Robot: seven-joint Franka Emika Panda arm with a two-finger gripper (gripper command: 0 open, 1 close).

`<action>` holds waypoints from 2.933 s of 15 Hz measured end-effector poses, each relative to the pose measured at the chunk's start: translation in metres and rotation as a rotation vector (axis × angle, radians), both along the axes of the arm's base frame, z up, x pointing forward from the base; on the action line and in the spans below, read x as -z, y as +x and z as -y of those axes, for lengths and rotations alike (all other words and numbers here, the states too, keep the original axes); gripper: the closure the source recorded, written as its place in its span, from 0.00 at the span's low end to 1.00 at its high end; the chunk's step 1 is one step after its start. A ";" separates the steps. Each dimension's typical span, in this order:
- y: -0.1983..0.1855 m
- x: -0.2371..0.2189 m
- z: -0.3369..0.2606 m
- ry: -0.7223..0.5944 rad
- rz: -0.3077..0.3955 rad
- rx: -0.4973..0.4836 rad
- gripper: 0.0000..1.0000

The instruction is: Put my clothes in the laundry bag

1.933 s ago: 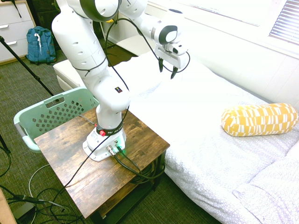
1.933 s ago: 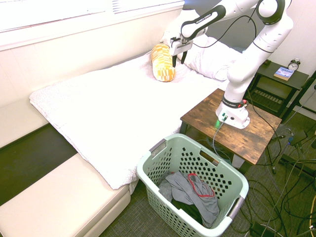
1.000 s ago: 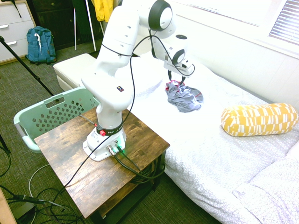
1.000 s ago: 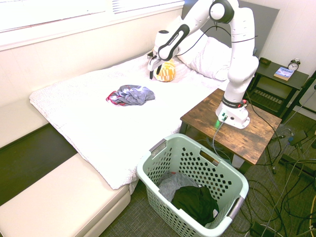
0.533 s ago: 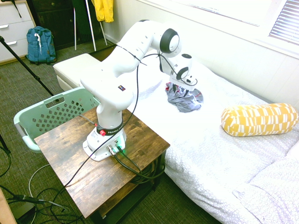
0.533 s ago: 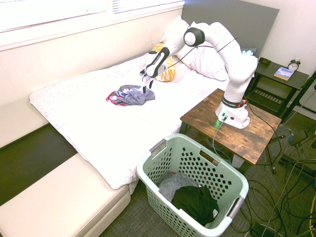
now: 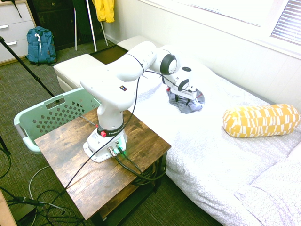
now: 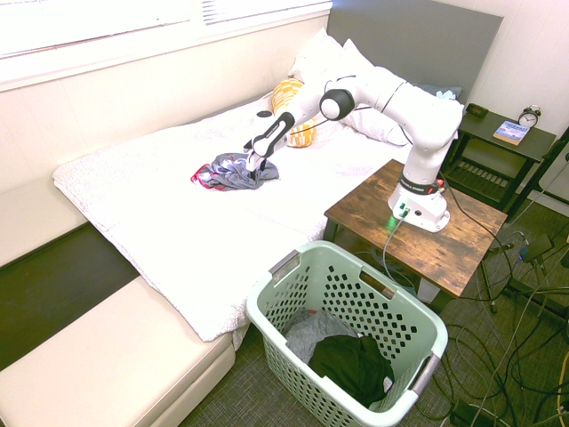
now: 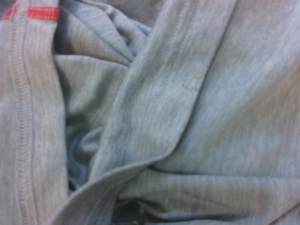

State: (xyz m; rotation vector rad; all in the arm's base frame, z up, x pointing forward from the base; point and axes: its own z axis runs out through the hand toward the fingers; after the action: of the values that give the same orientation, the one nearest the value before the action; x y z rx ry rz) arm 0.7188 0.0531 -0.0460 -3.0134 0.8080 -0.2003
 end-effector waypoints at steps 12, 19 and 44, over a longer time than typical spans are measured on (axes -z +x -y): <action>0.027 -0.008 0.002 0.026 -0.005 0.015 1.00; 0.029 -0.011 0.005 0.031 -0.006 0.017 1.00; -0.050 -0.328 -0.212 0.123 0.169 -0.312 1.00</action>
State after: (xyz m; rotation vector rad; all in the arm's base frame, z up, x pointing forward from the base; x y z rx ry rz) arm 0.6689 0.2649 0.2824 -2.9034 0.3181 -0.3747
